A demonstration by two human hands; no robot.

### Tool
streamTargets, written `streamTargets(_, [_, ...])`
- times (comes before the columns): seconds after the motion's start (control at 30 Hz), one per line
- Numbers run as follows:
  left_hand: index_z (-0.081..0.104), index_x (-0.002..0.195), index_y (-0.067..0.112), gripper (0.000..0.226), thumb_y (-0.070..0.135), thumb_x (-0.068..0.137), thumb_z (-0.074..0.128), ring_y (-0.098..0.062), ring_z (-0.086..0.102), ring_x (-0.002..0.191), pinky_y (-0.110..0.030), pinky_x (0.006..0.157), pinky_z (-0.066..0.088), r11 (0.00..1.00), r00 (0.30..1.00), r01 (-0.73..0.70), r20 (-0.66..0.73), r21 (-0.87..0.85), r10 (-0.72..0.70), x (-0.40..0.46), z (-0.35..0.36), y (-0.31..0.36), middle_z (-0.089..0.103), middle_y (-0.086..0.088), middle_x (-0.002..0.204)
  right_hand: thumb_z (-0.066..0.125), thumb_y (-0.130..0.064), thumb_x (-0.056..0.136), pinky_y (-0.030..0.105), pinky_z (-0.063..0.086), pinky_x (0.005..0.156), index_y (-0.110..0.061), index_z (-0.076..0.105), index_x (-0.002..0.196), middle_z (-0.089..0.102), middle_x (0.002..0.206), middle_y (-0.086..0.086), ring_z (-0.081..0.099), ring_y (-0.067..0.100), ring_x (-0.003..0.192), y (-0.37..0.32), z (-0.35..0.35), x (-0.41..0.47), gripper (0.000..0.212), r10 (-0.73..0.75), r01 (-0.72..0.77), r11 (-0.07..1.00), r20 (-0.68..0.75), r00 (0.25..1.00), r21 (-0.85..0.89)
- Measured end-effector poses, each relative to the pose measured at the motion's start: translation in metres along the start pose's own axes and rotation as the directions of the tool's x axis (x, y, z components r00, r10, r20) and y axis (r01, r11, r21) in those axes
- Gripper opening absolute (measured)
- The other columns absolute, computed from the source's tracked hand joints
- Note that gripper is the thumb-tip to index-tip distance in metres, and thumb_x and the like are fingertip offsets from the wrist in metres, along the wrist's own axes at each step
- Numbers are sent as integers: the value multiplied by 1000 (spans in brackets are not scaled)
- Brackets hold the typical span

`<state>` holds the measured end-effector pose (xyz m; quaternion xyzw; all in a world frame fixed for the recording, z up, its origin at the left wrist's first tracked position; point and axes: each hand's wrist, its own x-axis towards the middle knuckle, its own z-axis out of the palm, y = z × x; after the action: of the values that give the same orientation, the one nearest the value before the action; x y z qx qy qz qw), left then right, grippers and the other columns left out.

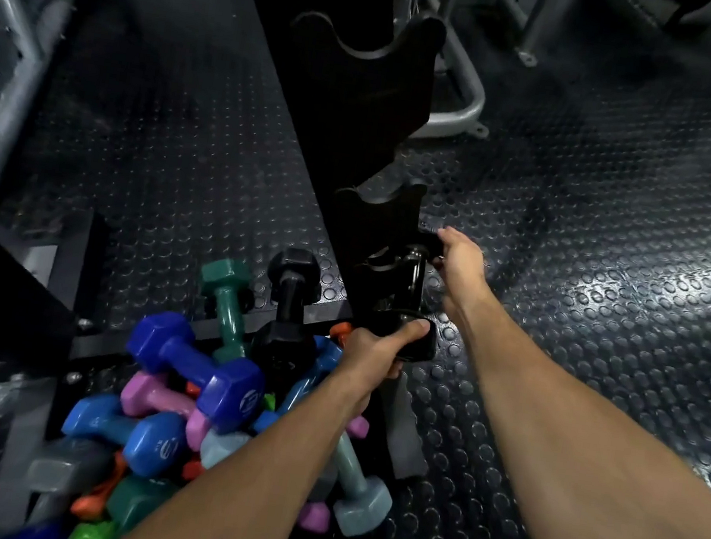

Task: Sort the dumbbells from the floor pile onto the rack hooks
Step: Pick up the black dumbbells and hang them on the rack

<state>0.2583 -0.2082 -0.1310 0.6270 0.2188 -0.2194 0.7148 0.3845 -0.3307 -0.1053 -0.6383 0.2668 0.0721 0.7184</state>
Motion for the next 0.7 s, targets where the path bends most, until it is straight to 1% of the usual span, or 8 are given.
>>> streamTargets(0.1, [78,90,16,37,49,75,85,-18,65,77,-34,73,53,1000,1000,-6,4,-16,6,5,4,-2,78,-2,84,53,-27,104,26,48,80,-16,71,103,73,95,-1,66,14,92,-1,-3,0,21,35,-36,997,22,999,64])
streamTargets(0.17, [78,92,15,39,49,75,85,-18,67,80,-34,75,54,999,1000,2,-1,-35,-2,10,7,-2,79,0,85,52,-27,106,21,47,80,-17,68,96,72,92,-4,66,9,89,-1,-4,4,22,17,-20,992,28,999,123])
streamTargets(0.27, [79,96,13,42,49,76,83,-19,67,83,-36,77,53,993,1000,28,12,-118,-27,18,6,4,80,-2,92,51,-29,106,23,47,93,-16,66,102,67,100,-4,61,6,93,-4,1,12,20,-7,-6,981,64,998,194])
streamTargets(0.37, [78,95,12,35,44,81,81,-20,63,75,-37,75,50,972,999,47,23,-231,-43,19,12,4,77,-6,87,51,-38,106,23,50,82,-8,67,101,62,89,-2,60,8,84,-4,7,19,34,7,-29,984,127,992,173])
streamTargets(0.43, [75,101,10,33,38,84,80,-20,63,77,-36,74,50,948,1000,17,-4,-318,-19,19,12,-5,75,-9,90,51,-50,103,25,52,87,1,68,121,68,108,6,65,17,105,1,11,22,56,25,-46,992,176,984,114])
streamTargets(0.5, [72,114,5,44,36,83,81,-23,66,87,-35,72,52,938,999,-16,-36,-345,4,22,7,-14,76,-10,101,46,-59,102,30,50,99,2,59,140,62,134,14,58,25,128,8,12,28,73,63,-77,995,218,974,56])
streamTargets(0.6, [68,123,8,52,35,81,84,-25,69,95,-35,75,56,942,998,-1,-56,-334,-19,27,-4,-21,76,-12,112,32,-64,104,27,44,100,-1,53,147,59,132,8,53,18,124,10,13,26,79,114,-107,993,317,941,-41])
streamTargets(0.7, [68,123,10,52,37,81,84,-21,69,87,-35,77,59,950,997,16,-69,-312,-40,25,0,-18,76,-13,110,31,-64,104,28,42,104,-4,53,149,61,139,5,55,14,123,10,13,22,78,115,-97,993,335,935,-71])
